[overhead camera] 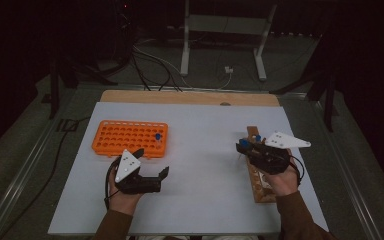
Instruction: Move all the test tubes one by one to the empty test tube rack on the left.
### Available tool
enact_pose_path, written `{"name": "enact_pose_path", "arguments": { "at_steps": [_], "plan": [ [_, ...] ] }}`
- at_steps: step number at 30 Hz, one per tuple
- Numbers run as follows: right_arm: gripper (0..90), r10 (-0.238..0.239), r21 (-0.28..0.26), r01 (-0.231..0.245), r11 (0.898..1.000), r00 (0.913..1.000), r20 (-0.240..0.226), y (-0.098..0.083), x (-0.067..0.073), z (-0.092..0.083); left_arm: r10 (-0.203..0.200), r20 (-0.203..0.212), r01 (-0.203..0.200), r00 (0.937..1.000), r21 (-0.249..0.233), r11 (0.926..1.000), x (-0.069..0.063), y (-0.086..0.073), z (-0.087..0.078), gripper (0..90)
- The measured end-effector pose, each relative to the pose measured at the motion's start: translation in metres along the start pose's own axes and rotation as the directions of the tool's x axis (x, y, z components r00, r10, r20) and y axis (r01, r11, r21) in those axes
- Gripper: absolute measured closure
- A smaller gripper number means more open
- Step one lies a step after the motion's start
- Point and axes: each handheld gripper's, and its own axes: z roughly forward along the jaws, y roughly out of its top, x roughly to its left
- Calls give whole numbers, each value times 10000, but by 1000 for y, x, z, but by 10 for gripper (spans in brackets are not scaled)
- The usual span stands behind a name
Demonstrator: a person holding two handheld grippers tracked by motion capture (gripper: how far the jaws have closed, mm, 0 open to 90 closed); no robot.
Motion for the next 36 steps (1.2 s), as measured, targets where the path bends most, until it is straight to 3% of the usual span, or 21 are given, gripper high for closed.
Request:
{"name": "enact_pose_path", "arguments": {
  "at_steps": [7,12,17,22,27,36],
  "plan": [
    [765,-94,44,96,9999,9991,-415,4,14,19,240,514,-255,9984,285,9993,-22,13,29,25],
    [765,-56,56,60,10000,9976,-688,5,22,31,77,951,-127,9954,518,9986,-34,15,49,43],
    [765,-61,57,67,10000,9954,-959,6,31,41,189,1249,-278,9920,699,9972,-47,17,67,79],
    [765,-124,79,135,9999,9923,-1236,9,42,50,520,1537,-622,9867,624,9961,-59,20,80,227],
    [764,-184,131,205,9997,9891,-1458,9,48,55,638,2159,-751,9743,441,9962,-63,19,84,528],
    [764,-39,210,76,9998,9853,-1707,7,49,57,969,2395,-1063,9660,266,9940,-63,20,82,765]
  ]
}}
